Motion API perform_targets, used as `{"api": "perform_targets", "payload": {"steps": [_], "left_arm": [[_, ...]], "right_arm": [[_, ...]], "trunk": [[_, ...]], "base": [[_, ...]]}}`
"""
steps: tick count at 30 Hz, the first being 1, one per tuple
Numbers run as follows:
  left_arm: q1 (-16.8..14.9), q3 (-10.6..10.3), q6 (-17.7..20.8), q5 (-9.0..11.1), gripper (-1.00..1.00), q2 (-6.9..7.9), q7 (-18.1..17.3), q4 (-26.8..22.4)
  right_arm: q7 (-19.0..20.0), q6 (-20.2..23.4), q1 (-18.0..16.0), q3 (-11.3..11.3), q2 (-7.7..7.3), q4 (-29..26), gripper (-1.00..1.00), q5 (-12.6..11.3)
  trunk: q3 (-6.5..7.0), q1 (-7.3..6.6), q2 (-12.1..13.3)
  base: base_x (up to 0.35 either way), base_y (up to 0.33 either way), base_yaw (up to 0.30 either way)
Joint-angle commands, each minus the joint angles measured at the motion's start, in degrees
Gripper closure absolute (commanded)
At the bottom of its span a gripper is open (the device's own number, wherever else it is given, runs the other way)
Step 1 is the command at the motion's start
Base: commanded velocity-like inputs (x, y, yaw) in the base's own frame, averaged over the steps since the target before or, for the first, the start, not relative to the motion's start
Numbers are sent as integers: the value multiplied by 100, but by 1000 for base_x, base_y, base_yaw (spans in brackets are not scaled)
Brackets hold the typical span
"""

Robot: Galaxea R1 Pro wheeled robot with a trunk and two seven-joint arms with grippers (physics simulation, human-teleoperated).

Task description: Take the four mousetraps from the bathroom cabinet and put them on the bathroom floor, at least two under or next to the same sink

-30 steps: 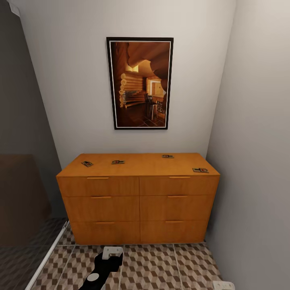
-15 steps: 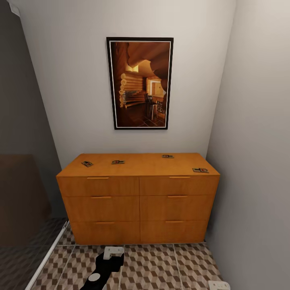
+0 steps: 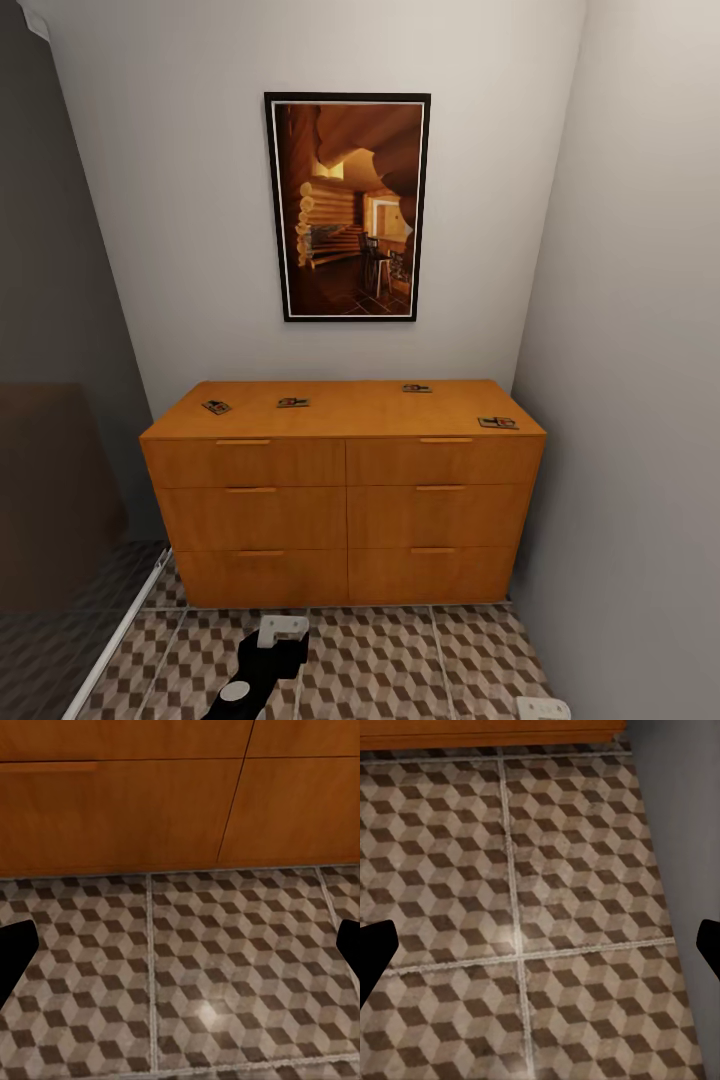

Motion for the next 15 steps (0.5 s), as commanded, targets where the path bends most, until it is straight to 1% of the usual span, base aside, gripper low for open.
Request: {"api": "perform_targets", "payload": {"steps": [1,15], "left_arm": [[-4,-44,-18,12,-100,4,50,5],[-4,-46,-18,12,-100,4,47,14]], "right_arm": [[-5,-20,-4,-21,0,6,-100,6],[-5,-22,-4,-21,1,6,-100,6]], "trunk": [[-6,0,-3],[-6,0,-3]], "base": [[0,0,0],[0,0,0]]}}
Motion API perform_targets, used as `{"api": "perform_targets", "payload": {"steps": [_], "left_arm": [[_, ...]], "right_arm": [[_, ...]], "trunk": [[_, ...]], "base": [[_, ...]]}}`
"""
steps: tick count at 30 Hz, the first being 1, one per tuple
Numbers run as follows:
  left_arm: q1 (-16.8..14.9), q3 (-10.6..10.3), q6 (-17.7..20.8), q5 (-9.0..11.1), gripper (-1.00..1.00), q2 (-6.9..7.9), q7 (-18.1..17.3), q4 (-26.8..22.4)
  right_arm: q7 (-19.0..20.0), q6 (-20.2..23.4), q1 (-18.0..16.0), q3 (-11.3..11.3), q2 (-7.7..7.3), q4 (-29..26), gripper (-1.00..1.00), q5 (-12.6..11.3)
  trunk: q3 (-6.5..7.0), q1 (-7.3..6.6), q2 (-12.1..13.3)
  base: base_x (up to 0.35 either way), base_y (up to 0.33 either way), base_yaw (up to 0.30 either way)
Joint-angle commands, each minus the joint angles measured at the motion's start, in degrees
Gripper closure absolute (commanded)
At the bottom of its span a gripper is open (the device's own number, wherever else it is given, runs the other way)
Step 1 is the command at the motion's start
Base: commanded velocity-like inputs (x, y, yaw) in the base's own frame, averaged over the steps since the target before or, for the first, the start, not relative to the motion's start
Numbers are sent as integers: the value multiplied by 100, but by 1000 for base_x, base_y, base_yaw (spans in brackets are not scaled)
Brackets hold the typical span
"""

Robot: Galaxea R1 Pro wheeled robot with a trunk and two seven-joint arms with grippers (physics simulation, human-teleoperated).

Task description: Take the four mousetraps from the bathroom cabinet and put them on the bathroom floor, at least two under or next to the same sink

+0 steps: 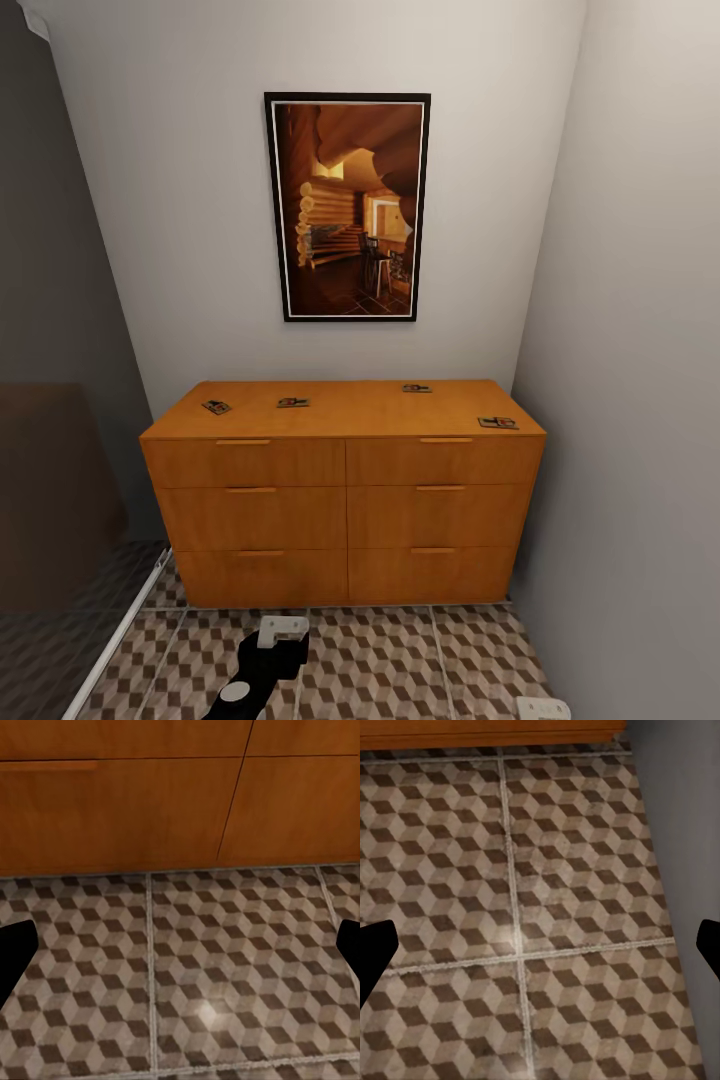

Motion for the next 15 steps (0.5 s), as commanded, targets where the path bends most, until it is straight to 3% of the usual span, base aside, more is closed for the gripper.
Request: {"api": "perform_targets", "payload": {"steps": [1,8,15], "left_arm": [[-4,-42,-18,12,-100,4,49,8],[-4,-37,-18,12,-100,3,47,59],[-4,-38,-18,12,-100,-2,47,71]], "right_arm": [[-5,-22,-4,-21,0,6,-100,6],[6,-27,-4,-21,41,4,-100,4],[19,-58,-4,-17,278,-6,-100,7]], "trunk": [[-6,0,-3],[-6,0,-3],[-6,0,-3]], "base": [[0,0,0],[0,0,0],[0,0,0]]}}
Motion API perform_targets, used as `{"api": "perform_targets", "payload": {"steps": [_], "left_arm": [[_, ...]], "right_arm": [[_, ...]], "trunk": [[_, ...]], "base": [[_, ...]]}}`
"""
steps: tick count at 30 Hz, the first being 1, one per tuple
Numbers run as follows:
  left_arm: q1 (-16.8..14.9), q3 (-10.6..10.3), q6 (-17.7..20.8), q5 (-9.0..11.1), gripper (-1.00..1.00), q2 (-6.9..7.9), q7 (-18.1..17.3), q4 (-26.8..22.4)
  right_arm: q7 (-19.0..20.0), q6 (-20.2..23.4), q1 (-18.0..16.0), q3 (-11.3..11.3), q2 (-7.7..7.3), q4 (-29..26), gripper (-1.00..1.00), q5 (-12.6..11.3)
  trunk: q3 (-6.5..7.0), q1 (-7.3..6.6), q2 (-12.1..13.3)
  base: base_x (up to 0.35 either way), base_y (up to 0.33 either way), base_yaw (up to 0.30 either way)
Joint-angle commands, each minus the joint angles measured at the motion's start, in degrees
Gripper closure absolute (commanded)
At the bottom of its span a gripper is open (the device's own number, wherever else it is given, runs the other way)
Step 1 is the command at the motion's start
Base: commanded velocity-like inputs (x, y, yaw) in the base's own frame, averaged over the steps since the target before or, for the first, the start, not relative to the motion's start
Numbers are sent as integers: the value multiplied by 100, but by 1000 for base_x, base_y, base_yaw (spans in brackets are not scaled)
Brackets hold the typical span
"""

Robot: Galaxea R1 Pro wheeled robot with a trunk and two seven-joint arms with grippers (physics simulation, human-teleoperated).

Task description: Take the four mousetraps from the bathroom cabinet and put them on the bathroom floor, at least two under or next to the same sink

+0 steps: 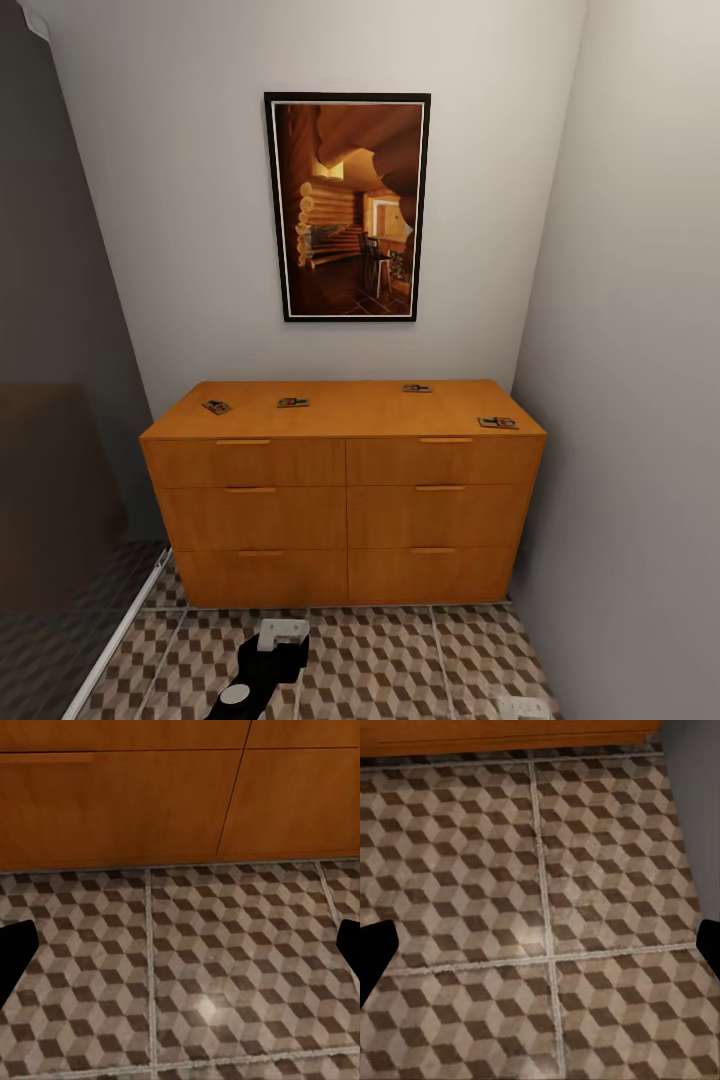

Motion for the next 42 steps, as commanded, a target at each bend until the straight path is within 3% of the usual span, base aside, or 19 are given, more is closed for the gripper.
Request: {"api": "perform_targets", "payload": {"steps": [1,5,6,7,8,9,10,12,13,18,21,24,26,27,28,31,34,39,42], "left_arm": [[-4,-43,-18,12,-100,4,50,6],[-4,-43,-18,12,-100,3,50,9],[-4,-41,-18,12,-100,7,50,6],[-4,-41,-18,12,-100,8,50,5],[-4,-40,-18,12,-100,9,50,0],[-4,-36,-18,12,-100,17,50,-7],[-4,-31,-18,9,-100,21,50,-10],[-4,-25,-18,7,-100,29,50,-14],[-4,-15,-18,5,-100,40,50,-22],[-4,6,-25,3,-100,198,50,-45],[-4,8,-28,3,-100,233,50,-49],[-4,6,-161,3,-100,251,50,-42],[-4,5,-278,7,-100,251,50,-32],[-4,3,-336,8,-100,245,50,-25],[-4,2,-357,8,-100,242,50,-20],[-4,-10,-420,11,-100,231,50,7],[-4,-22,-439,12,-100,225,45,15],[-4,-36,-447,12,-100,216,42,21],[-4,-39,-448,12,-100,213,41,24]], "right_arm": [[-11,-57,-4,-21,37,0,-100,11],[-26,-696,-4,-26,44,-347,-100,33],[-54,-783,-4,-31,-45,-984,-100,36],[-59,-744,-4,-32,-73,-1202,-100,37],[-66,-559,-6,-35,-129,-1668,-100,37],[-49,538,-19,-41,-268,-2900,-100,35],[-36,1084,-26,-42,-309,-3432,-100,33],[-26,1560,-34,-43,-335,-3986,-100,32],[-20,1916,-39,-44,-351,-4531,-100,31],[132,2469,-43,-18,-387,-6040,-100,25],[481,2521,-42,-8,-394,-6304,-100,26],[1528,2544,-40,-11,-440,-6434,-100,33],[2312,2549,-40,-24,-558,-6455,-100,36],[2996,2553,-40,-31,-719,-6469,-100,32],[3351,2556,-40,-34,-813,-6476,-100,28],[5289,2578,-39,-46,-1263,-6488,-100,26],[6341,2562,-39,-51,-1434,-6476,-100,40],[7389,2417,-39,-34,-1787,-6406,-100,159],[8011,2252,-39,-49,-1904,-6297,-100,224]], "trunk": [[-6,0,-3],[-6,0,-3],[-6,0,-3],[-6,0,-3],[-6,0,-3],[-6,0,-3],[-6,0,-3],[-6,0,-3],[-6,0,-3],[-6,0,-3],[-6,0,-3],[-6,0,-3],[-6,0,-3],[-6,0,-3],[-6,0,-3],[-6,0,-3],[-6,0,-3],[-6,0,-3],[-6,0,-3]], "base": [[0,0,0],[0,0,0],[0,0,0],[0,0,0],[0,0,0],[0,0,0],[0,0,0],[0,0,0],[0,0,0],[0,0,0],[0,0,0],[0,0,0],[0,0,0],[0,0,0],[0,0,0],[0,0,0],[0,0,0],[0,0,0],[0,0,0]]}}
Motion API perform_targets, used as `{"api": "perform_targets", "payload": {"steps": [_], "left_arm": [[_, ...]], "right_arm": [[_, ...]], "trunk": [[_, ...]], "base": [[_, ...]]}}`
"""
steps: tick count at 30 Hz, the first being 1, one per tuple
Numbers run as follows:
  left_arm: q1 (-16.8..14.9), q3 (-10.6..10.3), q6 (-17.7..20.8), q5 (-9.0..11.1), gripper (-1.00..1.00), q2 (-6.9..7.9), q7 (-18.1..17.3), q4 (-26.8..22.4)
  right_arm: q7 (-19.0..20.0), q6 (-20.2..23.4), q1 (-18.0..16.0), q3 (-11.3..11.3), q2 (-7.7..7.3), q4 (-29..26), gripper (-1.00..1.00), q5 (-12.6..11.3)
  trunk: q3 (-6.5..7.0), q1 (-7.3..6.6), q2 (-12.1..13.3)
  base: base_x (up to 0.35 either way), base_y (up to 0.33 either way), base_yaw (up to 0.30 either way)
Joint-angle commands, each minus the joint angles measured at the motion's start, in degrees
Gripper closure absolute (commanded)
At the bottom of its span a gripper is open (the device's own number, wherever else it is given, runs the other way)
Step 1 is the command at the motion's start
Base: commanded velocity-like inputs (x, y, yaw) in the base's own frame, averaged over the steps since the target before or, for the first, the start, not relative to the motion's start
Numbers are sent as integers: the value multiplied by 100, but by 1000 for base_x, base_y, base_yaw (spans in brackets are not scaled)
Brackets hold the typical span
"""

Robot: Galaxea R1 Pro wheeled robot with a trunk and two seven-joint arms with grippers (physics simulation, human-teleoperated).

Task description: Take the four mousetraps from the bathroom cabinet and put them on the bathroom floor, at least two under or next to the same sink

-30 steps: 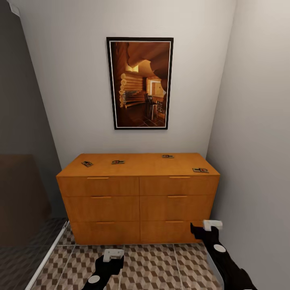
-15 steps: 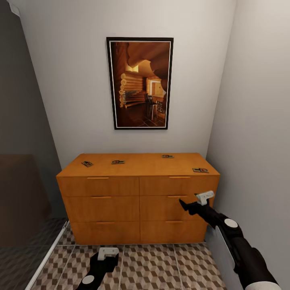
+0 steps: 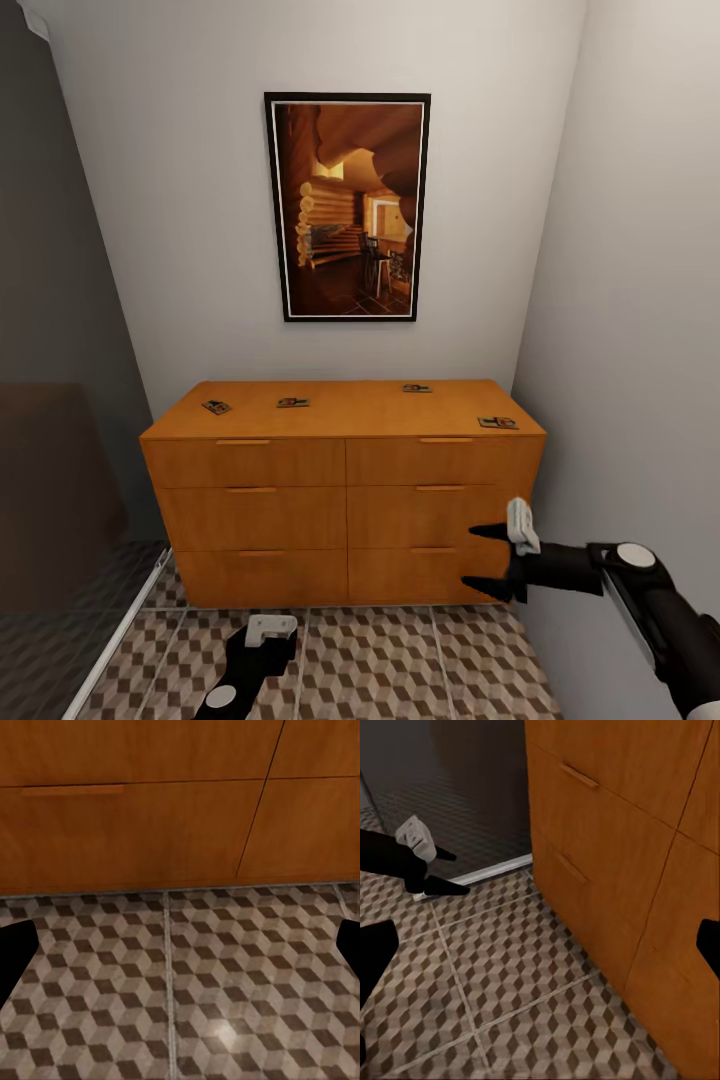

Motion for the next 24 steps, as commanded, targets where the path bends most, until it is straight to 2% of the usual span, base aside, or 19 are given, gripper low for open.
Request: {"api": "perform_targets", "payload": {"steps": [1,7,9,14,17,18,19,20,21,22,23,24], "left_arm": [[-5,-42,-18,12,-100,5,49,5],[-5,-43,-19,12,-100,-2,49,6],[-5,-46,-19,12,-100,-3,49,7],[-5,-51,-19,12,-100,-9,49,8],[-5,-51,-19,12,-100,-13,49,28],[-5,-50,-19,12,-100,-23,49,59],[-5,-49,-19,10,-100,-40,49,98],[-5,-48,-19,9,-100,-49,49,115],[-5,-48,-19,6,-100,-61,49,141],[-5,-48,-19,6,-100,-66,49,152],[-5,-50,-19,5,-100,-74,49,168],[-5,-50,-17,4,-100,-77,49,176]], "right_arm": [[134,49,-3,-17,-10,7,-100,25],[1207,43,-3,-57,-81,53,-100,36],[1380,83,-3,-62,-93,56,-100,38],[1465,254,-3,-60,-113,54,-100,79],[1465,350,-3,-49,-119,44,-100,222],[1465,512,-3,-43,-119,28,-100,420],[1465,778,-3,-40,-114,-9,-100,723],[1465,938,-3,-38,-110,-41,-100,901],[1439,1264,-3,-36,-94,-134,-100,1267],[1416,1416,-3,-36,-81,-193,-100,1435],[1367,1670,-3,-35,-49,-317,-100,1704],[1341,1770,-3,-34,-28,-375,-100,1801]], "trunk": [[-6,0,-3],[-6,0,-3],[-6,0,-3],[-6,0,-3],[-6,0,-3],[-6,0,-3],[-6,0,-3],[-6,0,-3],[-6,0,-3],[-6,0,-3],[-6,0,-3],[-6,0,-3]], "base": [[0,0,0],[0,0,0],[0,0,0],[0,0,0],[0,0,0],[0,0,0],[0,0,0],[0,0,0],[0,0,0],[0,0,0],[0,0,0],[0,0,0]]}}
